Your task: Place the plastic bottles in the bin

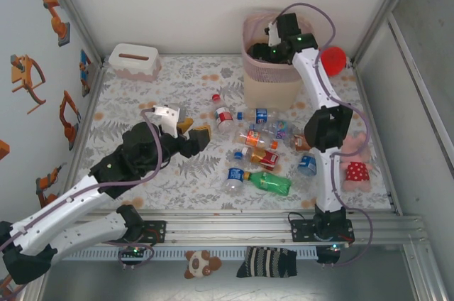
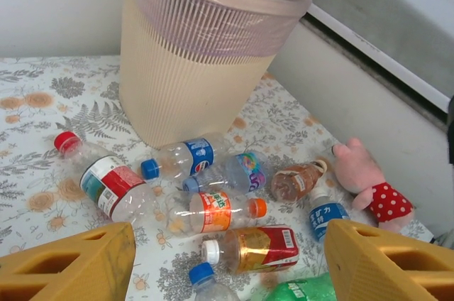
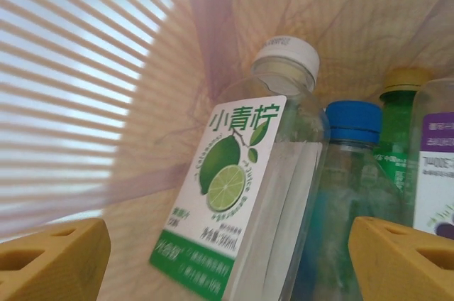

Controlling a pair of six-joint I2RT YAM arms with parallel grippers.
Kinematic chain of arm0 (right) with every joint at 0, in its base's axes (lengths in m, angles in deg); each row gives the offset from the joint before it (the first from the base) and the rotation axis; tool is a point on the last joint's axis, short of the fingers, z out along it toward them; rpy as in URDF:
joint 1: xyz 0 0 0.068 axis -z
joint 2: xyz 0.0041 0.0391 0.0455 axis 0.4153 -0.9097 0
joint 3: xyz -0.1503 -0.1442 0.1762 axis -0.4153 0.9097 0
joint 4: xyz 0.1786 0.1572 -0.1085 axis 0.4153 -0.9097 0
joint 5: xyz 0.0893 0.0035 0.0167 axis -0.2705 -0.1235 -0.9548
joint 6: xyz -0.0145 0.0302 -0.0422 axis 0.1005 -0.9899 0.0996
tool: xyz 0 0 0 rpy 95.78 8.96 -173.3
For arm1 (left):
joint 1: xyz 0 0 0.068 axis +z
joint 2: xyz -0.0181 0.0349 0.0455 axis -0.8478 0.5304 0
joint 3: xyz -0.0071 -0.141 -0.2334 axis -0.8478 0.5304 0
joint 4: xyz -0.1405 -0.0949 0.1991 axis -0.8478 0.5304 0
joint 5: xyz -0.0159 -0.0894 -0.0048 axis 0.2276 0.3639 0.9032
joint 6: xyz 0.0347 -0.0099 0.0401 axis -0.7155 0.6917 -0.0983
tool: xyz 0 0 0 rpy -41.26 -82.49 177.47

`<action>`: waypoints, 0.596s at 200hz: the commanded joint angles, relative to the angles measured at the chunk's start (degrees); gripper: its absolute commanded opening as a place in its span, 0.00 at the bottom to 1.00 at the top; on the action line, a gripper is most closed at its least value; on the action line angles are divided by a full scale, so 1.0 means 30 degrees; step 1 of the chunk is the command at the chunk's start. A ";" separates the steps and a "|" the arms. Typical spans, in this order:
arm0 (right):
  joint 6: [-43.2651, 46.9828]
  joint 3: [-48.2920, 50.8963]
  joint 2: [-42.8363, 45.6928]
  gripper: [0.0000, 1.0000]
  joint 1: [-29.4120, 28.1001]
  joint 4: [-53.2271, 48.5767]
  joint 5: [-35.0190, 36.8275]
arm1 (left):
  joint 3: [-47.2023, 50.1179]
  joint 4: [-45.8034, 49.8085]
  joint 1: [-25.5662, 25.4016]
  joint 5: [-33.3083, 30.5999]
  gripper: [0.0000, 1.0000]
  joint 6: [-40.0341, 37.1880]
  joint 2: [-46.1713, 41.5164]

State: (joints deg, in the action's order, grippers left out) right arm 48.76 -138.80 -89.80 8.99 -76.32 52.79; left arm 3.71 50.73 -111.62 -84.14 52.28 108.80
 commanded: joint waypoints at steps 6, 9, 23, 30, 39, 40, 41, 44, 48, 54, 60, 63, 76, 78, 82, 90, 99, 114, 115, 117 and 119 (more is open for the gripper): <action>0.0004 -0.0761 0.2566 0.86 0.0116 -0.0435 0.0572 | -0.0297 0.0534 0.0011 -0.0467 0.70 0.0386 0.0311; 0.0010 -0.0788 0.2700 0.86 0.0115 -0.0421 0.0627 | -0.0328 0.0590 0.0019 -0.0558 0.70 0.0391 0.0366; 0.0015 -0.0804 0.3304 0.86 0.0115 -0.0473 0.0816 | -0.0581 0.1042 0.0012 -0.0945 0.70 0.0515 0.0758; 0.0041 -0.0816 0.3620 0.86 0.0109 -0.0525 0.0887 | -0.0741 0.1413 0.0012 -0.1184 0.70 0.0593 0.0949; 0.0082 -0.0813 0.4023 0.86 0.0130 -0.0618 0.0972 | -0.0939 0.1800 0.0026 -0.1427 0.70 0.0692 0.1283; 0.0109 -0.0815 0.4076 0.86 0.0138 -0.0648 0.0981 | -0.0979 0.1838 0.0033 -0.1461 0.71 0.0686 0.1333; 0.0108 -0.0816 0.4117 0.86 0.0126 -0.0648 0.0986 | -0.0984 0.1871 0.0037 -0.1493 0.71 0.0713 0.1358; 0.0152 -0.0810 0.4267 0.86 0.0117 -0.0671 0.1030 | -0.1029 0.1948 0.0040 -0.1584 0.71 0.0747 0.1431; 0.0186 -0.0817 0.4445 0.86 0.0115 -0.0744 0.1096 | -0.1095 0.2062 0.0057 -0.1659 0.70 0.0789 0.1611; 0.0226 -0.0790 0.4765 0.86 0.0119 -0.0836 0.1176 | -0.1204 0.2210 0.0110 -0.1728 0.70 0.0869 0.1855; 0.0296 -0.0740 0.5087 0.86 0.0122 -0.0957 0.1271 | -0.1304 0.2329 0.0130 -0.1731 0.70 0.0933 0.2048; 0.0332 -0.0687 0.5230 0.86 0.0142 -0.0995 0.1308 | -0.1355 0.2367 0.0154 -0.1731 0.70 0.0954 0.2176; 0.0444 -0.0398 0.6091 0.86 0.0148 -0.1196 0.1487 | -0.1599 0.2551 0.0267 -0.1727 0.71 0.1166 0.2719; 0.0485 -0.0302 0.6231 0.86 0.0153 -0.1211 0.1503 | -0.1647 0.2593 0.0288 -0.1752 0.71 0.1205 0.2823; 0.0521 -0.0113 0.6487 0.86 0.0145 -0.1230 0.1565 | -0.1738 0.2718 0.0340 -0.1847 0.71 0.1312 0.3012; 0.0562 0.0308 0.7054 0.86 0.0145 -0.1281 0.1669 | -0.1943 0.2943 0.0405 -0.2105 0.71 0.1548 0.3407; 0.0583 0.0879 0.7792 0.86 0.0172 -0.1286 0.1795 | -0.2202 0.3200 0.0475 -0.2379 0.71 0.1741 0.3910; 0.0664 0.2005 0.9048 0.86 0.0165 -0.1293 0.2019 | -0.2677 0.3534 0.0686 -0.2442 0.71 0.1874 0.4792; 0.0679 0.2088 0.9123 0.86 0.0155 -0.1279 0.2032 | -0.2712 0.3540 0.0700 -0.2423 0.71 0.1878 0.4859; 0.0704 0.2245 0.9289 0.86 0.0147 -0.1290 0.2064 | -0.2739 0.3580 0.0748 -0.2394 0.71 0.1881 0.4954; 0.0711 0.2395 0.9440 0.86 0.0145 -0.1278 0.2109 | -0.2826 0.3598 0.0789 -0.2343 0.71 0.1903 0.5088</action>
State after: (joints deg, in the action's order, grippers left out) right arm 49.65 -135.47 -66.85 9.03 -78.65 57.05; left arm -1.62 58.84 -110.31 -89.69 56.01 121.17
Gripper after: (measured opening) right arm 0.859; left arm 0.710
